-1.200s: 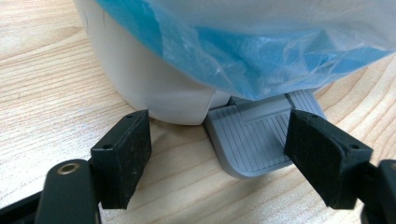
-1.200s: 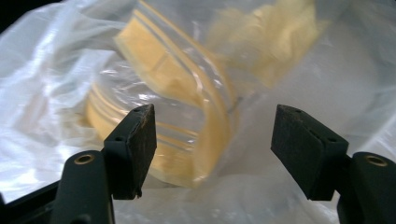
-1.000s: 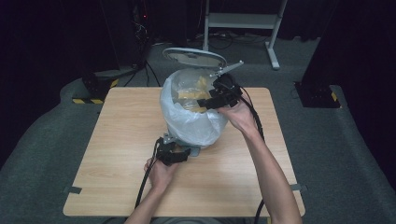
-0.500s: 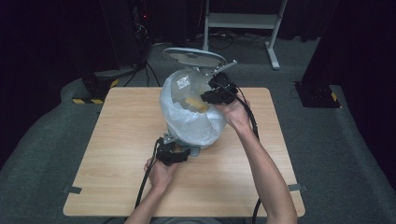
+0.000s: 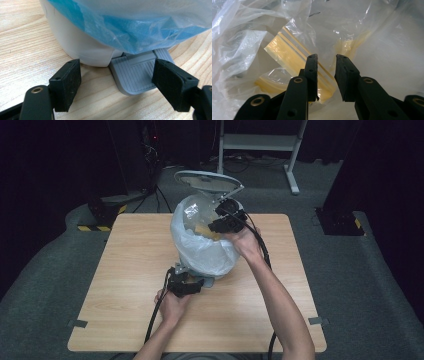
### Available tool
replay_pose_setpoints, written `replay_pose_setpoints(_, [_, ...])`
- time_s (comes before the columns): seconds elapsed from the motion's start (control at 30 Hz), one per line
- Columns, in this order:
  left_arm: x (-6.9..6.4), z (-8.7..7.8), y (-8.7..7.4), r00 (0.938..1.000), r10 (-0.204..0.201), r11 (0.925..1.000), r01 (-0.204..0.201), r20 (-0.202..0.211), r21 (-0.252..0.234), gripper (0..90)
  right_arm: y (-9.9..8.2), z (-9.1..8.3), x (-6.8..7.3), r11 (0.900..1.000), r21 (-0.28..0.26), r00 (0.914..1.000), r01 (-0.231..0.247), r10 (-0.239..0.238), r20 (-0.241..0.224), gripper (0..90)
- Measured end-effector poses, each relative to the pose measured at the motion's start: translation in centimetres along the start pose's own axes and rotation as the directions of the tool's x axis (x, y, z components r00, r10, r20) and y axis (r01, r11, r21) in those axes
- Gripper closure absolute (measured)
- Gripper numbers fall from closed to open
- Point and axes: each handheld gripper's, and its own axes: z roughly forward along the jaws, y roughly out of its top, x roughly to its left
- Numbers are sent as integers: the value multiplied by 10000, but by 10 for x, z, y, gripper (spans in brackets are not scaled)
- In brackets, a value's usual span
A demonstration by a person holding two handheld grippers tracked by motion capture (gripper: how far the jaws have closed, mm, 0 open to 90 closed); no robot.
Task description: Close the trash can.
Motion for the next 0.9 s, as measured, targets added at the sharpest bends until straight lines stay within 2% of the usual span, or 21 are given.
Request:
replay_pose_setpoints(0.07, [0,0,0,10000,0,10000,0,3,0,232,-1,-3,-1,9994,-139,9995,315,-313,91,705])
replay_pose_setpoints(0.13, [0,0,0,10000,-1,10000,1,5,3,232,-1,-7,1,9996,-246,9999,105,-103,90,691])
replay_pose_setpoints(0.27, [0,0,0,10000,-12,10000,12,8,5,232,0,-14,4,9978,-649,9999,98,-90,128,650])
replay_pose_setpoints(0.33, [0,0,0,10000,-5,10000,5,4,1,232,2,-16,8,9958,-905,9999,129,-118,127,637])
replay_pose_setpoints(0.47, [0,0,0,10000,-17,10000,17,5,-3,232,12,-18,21,9887,-1402,9986,529,-524,76,630])
replay_pose_setpoints(0.57, [0,0,0,10000,-23,10000,23,7,1,232,21,-17,30,9859,-1521,9975,691,-708,-60,639])
replay_pose_setpoints(0.63, [0,0,0,10000,-30,10000,30,11,9,232,25,-12,33,9875,-1387,9970,751,-773,-102,652])
replay_pose_setpoints(0.73, [0,0,0,10000,-40,10000,40,4,-8,233,27,0,33,9952,-770,9981,607,-613,-49,667])
replay_pose_setpoints(0.83, [0,0,0,10000,-39,10000,39,5,-7,232,26,11,26,9983,87,9983,568,-569,112,677])
replay_pose_setpoints(0.9, [0,0,0,10000,-31,10000,31,12,7,233,23,16,24,9960,810,9989,368,-390,261,677])
